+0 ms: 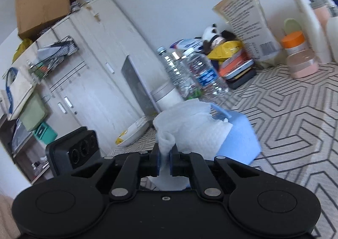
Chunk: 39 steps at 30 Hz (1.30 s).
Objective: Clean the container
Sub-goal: 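Rub the wipe over the container's rim beside the handle with the right gripper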
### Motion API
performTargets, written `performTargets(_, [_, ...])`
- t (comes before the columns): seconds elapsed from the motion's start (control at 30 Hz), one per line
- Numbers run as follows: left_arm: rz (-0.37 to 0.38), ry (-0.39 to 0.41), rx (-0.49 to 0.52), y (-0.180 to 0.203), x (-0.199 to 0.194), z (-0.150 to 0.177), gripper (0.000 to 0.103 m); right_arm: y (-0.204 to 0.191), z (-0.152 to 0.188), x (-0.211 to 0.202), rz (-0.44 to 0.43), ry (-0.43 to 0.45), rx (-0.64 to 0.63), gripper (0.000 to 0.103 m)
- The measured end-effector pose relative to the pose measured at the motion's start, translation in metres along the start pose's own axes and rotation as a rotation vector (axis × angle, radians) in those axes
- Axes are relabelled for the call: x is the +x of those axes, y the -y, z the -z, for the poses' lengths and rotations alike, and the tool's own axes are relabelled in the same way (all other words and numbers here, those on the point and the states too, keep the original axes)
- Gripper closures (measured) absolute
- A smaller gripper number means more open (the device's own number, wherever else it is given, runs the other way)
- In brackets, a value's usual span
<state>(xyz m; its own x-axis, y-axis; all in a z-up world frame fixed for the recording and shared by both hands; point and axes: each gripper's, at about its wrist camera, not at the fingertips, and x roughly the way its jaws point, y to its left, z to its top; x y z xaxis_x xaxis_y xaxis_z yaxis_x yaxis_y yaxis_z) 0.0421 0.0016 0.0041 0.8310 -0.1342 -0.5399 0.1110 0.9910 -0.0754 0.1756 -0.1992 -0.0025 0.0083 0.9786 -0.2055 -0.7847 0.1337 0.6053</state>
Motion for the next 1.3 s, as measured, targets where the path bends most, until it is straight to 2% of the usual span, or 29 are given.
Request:
performTargets(0.13, [-0.001,0.001,0.002,0.001,-0.001,0.001,0.029,0.005,-0.003,0.001,0.025,0.013,0.014,0.097])
performTargets(0.43, [0.016,0.003,-0.012,0.003,-0.001,0.0,0.028,-0.001,-0.004,0.005,0.091,0.034,-0.045,0.098])
performTargets(0.77, [0.006,-0.006,0.0,0.013,0.003,-0.003,0.028,-0.012,0.0,0.008,0.075,0.015,-0.101,0.098])
performTargets(1.1, [0.006,-0.01,0.0,0.029,0.003,-0.004,0.028,-0.008,-0.002,-0.001,0.138,0.041,-0.093,0.098])
performTargets(1.3, [0.011,-0.014,-0.005,0.023,0.005,-0.005,0.029,-0.012,0.0,0.005,0.081,0.01,-0.099,0.098])
